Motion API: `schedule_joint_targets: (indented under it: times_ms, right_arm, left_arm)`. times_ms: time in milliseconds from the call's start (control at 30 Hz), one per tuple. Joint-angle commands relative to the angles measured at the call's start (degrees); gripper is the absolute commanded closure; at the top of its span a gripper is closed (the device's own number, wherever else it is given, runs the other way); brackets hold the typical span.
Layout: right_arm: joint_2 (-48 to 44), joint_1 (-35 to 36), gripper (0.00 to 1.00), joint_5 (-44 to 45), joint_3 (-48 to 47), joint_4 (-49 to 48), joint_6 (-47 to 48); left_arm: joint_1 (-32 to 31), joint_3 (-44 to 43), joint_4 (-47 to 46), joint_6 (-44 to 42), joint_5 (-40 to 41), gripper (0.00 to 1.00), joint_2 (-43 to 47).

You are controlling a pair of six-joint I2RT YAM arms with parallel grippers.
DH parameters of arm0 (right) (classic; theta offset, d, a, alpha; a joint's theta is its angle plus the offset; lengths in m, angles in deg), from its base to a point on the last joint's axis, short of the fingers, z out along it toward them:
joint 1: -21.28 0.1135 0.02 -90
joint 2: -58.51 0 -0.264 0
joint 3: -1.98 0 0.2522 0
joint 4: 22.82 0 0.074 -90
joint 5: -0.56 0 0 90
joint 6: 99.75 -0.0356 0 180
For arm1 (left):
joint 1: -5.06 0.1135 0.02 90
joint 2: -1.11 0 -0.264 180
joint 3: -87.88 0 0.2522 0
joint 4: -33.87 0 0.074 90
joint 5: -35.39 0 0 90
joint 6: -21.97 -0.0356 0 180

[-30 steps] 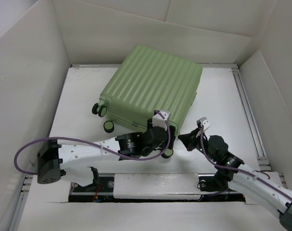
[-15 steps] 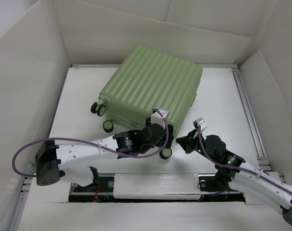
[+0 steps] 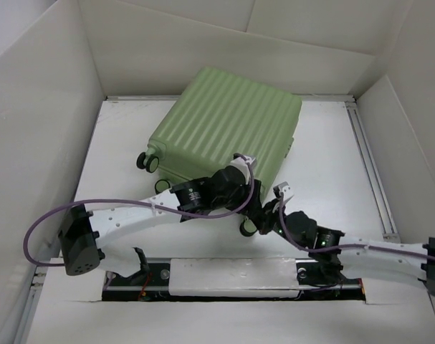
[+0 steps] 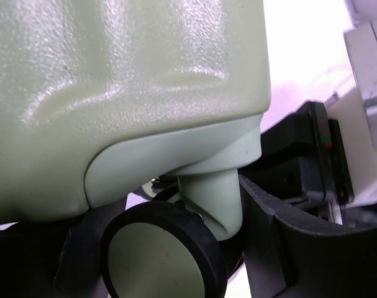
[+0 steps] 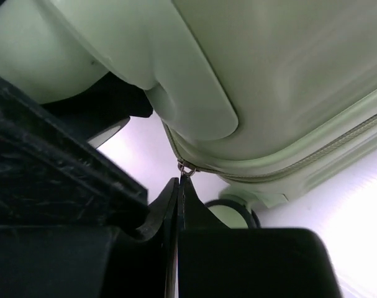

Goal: Pack the luggage

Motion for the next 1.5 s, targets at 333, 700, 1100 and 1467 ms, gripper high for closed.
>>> schedule_joint_targets:
  times_ms: [333,700,1100,1467]
  right_arm:
    - [36.2,14.3,1.00,10.9,-13.2,-42.7,-13.7]
    - [16.3,22.9,0.38,25.3,-13.2,5.9,-22.8]
    - [1.9,23.9,0.20,29.7,-21.2,39.0,-27.4]
    - [9.1,22.4,0.06,37.8,-35.4,48.0,-27.9]
  left_arm:
    - [1.2,-9.1,-21.3,0.4,-1.7,1.00,1.7]
    - [3.1,-6.3,-8.7,-3.6,12.2,0.23,14.1]
    - [2.2,25.2,-12.2,3.6,17.3,0.72,33.2]
    - [0.8,35.6,-34.1,0.9,10.1,0.46,26.5]
